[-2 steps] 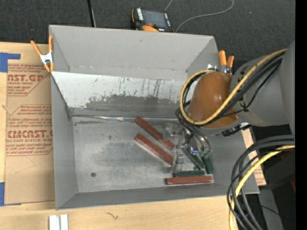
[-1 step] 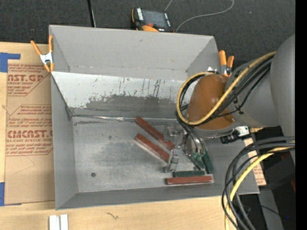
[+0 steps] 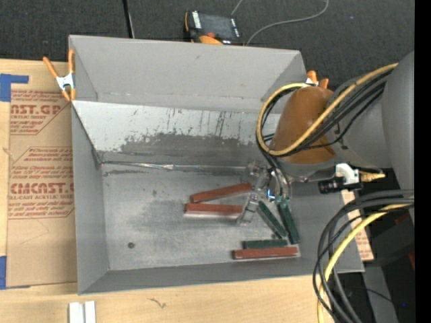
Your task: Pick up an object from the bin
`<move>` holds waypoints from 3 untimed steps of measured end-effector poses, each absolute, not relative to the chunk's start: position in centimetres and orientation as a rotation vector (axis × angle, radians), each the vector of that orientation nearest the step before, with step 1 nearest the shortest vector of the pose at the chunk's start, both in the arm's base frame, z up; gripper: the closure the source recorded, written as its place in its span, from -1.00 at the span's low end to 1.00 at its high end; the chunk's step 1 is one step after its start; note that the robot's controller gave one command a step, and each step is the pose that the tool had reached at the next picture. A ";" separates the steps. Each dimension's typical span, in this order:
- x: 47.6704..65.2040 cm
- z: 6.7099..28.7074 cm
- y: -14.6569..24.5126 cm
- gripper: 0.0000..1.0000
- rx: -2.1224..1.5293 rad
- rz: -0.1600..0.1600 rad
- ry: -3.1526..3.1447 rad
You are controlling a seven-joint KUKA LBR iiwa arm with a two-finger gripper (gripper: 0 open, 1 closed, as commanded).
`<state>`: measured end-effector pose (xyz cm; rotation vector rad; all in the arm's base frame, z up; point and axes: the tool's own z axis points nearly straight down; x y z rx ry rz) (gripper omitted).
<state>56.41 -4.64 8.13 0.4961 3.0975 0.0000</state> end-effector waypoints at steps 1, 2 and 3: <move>56.3 8.1 -4.6 1.00 0.496 0.001 3.100; 56.3 8.1 -4.6 -1.00 0.496 0.002 3.100; 56.6 9.7 3.6 -1.00 0.256 0.006 3.128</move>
Offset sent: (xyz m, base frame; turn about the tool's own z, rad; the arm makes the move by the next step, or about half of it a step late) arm 0.0000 0.0000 0.0000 0.0000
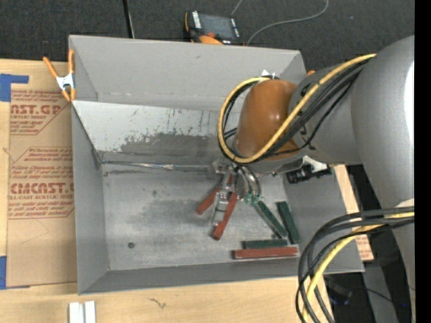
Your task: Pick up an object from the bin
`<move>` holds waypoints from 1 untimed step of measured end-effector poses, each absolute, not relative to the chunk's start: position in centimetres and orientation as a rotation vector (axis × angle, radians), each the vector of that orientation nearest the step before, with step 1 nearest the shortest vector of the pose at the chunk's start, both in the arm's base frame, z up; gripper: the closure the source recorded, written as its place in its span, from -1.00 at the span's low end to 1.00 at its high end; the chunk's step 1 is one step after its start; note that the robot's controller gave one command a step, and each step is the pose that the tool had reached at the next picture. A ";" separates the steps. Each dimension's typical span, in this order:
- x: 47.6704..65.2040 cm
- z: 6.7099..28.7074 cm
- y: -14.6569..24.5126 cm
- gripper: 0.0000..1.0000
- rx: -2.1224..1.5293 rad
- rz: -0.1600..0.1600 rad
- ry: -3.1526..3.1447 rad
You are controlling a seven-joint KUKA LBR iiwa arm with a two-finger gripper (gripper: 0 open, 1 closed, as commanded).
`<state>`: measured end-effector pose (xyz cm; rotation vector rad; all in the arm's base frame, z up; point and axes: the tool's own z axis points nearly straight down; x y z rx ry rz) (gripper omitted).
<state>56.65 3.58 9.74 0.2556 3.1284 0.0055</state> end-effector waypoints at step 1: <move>56.6 6.8 3.4 -1.00 0.235 0.000 3.134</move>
Offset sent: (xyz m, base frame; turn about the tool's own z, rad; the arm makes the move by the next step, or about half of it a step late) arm 0.0003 -0.0019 -0.0274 -0.0128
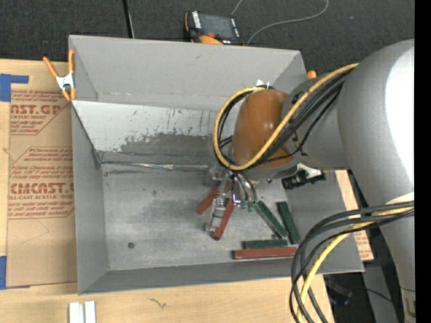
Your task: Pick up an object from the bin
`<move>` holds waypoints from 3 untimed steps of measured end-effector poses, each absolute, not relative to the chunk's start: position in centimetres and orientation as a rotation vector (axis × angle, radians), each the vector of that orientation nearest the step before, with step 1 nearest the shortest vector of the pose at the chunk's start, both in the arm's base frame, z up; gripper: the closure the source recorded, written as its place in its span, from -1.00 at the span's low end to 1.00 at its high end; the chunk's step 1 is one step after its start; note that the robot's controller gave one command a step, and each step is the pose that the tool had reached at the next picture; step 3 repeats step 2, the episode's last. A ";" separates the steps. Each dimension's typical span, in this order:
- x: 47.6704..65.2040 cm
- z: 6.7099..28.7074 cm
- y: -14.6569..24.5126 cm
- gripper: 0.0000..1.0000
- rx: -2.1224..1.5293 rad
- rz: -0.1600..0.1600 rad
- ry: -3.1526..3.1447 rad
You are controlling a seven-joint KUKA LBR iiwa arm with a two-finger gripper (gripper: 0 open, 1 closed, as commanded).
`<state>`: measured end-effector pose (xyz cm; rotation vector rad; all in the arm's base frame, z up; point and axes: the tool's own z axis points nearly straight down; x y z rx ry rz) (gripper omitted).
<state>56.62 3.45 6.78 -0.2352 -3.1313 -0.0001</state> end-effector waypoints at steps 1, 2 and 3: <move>56.8 7.0 3.5 1.00 -0.236 -0.002 -3.136; 53.9 21.2 2.7 1.00 0.179 0.000 -3.144; 53.9 21.2 2.7 1.00 0.179 0.000 -3.144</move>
Offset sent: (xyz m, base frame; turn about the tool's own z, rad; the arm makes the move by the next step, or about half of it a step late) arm 0.0000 0.0000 0.0000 0.0000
